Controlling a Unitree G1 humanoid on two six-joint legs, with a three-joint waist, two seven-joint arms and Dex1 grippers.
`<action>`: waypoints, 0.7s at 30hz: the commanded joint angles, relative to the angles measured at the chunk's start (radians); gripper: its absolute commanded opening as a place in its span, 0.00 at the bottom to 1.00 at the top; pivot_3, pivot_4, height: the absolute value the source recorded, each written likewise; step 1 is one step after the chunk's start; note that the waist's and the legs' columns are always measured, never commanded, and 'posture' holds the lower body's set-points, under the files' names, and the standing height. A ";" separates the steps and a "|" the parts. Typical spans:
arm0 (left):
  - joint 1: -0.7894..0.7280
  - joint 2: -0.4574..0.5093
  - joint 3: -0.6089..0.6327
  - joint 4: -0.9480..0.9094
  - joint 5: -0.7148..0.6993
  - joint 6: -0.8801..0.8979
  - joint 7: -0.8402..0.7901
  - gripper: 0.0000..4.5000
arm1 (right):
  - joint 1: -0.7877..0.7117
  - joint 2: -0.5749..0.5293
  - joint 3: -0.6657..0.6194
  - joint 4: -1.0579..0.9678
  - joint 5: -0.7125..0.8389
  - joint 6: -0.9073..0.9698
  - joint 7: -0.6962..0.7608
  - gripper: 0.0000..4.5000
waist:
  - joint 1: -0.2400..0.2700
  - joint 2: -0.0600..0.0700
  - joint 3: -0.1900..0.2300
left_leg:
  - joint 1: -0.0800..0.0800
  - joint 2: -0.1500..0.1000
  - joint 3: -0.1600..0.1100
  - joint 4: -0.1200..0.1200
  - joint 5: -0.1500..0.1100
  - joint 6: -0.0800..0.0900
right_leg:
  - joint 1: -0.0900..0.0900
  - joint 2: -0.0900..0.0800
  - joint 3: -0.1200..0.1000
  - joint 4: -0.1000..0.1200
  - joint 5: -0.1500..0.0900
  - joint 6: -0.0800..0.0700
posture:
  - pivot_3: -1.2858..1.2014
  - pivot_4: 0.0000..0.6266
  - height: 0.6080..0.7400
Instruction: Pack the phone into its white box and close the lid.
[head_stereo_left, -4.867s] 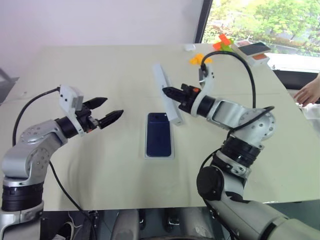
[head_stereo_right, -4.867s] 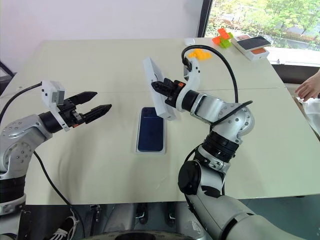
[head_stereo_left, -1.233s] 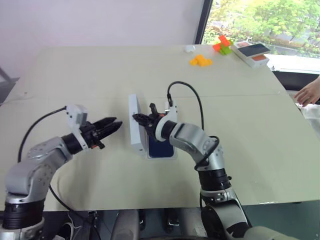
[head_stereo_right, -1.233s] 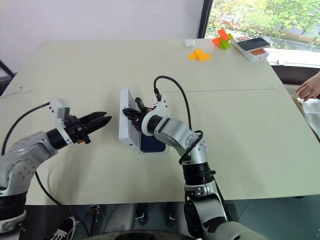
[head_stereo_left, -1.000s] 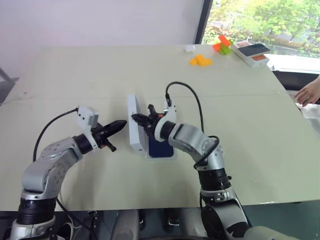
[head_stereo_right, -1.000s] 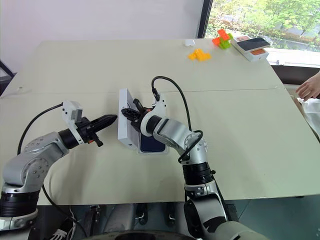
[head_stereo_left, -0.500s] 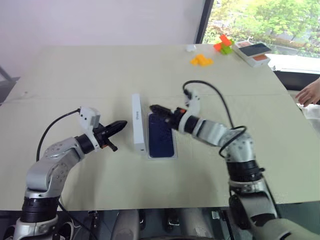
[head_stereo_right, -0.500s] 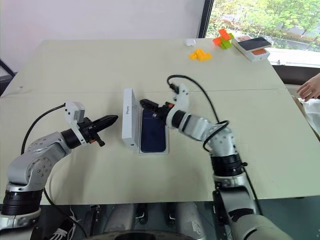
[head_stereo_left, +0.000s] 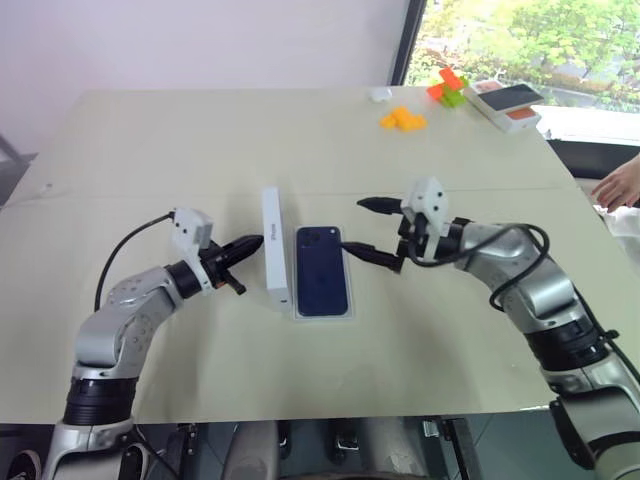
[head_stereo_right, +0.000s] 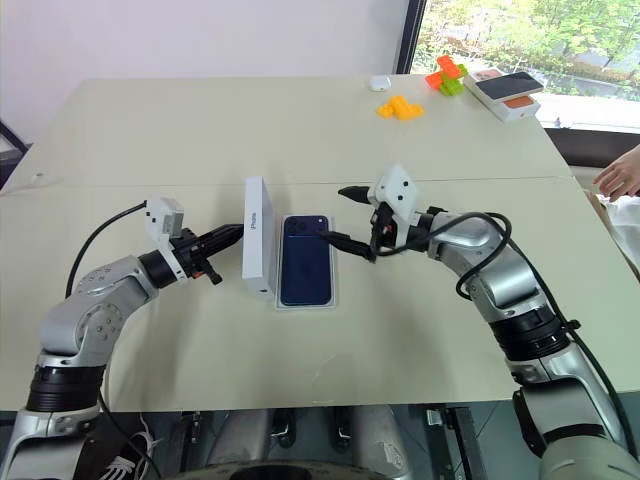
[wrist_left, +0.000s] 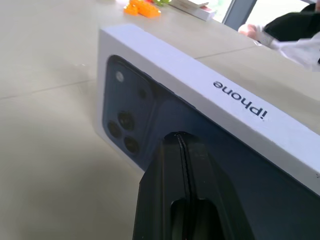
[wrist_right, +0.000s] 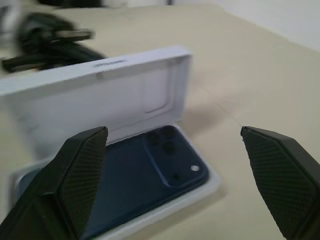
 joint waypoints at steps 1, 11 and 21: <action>-0.024 -0.009 -0.031 -0.024 0.008 -0.014 -0.024 0.00 | 0.004 -0.018 -0.060 0.001 0.012 -0.011 0.113 0.99 | 0.001 0.000 0.000 | 0.000 0.000 0.000 0.000 0.000 0.000 | 0.000 0.000 0.000 0.000 0.000 0.000 | 0.52 0.24 0.98; -0.055 -0.056 -0.156 -0.030 0.060 -0.017 -0.053 0.00 | -0.010 0.027 -0.071 0.117 -0.153 -0.131 0.153 0.99 | 0.005 0.000 0.000 | 0.001 0.000 0.000 0.002 0.000 0.000 | 0.001 0.000 0.000 0.002 0.000 0.000 | 0.52 0.24 0.98; -0.038 -0.050 -0.038 -0.100 -0.015 0.052 0.006 0.00 | -0.047 0.037 -0.097 0.199 -0.226 -0.176 0.174 0.99 | 0.015 0.000 0.000 | 0.001 0.000 0.000 0.003 0.000 0.000 | 0.001 0.000 0.000 0.003 0.001 0.000 | 0.52 0.24 0.98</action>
